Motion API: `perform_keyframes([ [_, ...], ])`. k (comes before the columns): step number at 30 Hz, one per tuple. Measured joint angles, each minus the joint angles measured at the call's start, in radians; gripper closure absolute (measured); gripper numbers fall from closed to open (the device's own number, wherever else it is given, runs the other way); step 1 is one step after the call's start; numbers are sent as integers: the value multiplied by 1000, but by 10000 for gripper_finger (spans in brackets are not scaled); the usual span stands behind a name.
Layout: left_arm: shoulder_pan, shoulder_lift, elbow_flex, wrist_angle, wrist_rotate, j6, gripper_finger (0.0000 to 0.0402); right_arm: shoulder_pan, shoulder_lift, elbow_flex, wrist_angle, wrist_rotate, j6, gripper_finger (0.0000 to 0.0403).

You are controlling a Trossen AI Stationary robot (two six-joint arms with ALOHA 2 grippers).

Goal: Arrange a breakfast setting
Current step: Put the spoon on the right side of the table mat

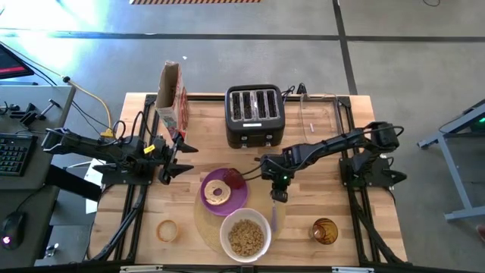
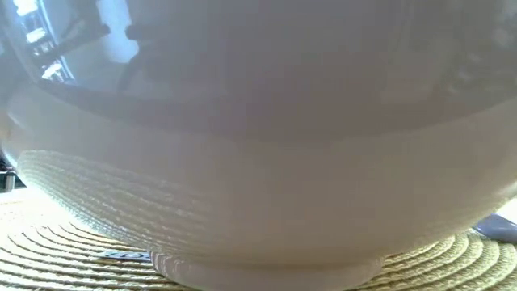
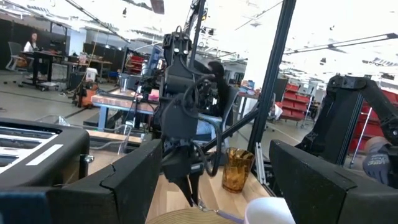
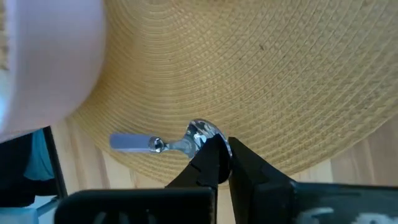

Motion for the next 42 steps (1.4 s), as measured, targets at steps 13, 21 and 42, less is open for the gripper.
perform_keyframes([
  [13,0,0,0,-1,0,1,115,-1,35,0,27,8,4,402],
  [21,0,0,0,-1,0,0,115,-1,35,0,6,58,12,402],
  [42,0,0,1,-1,0,0,115,-1,35,0,-14,126,60,368],
])
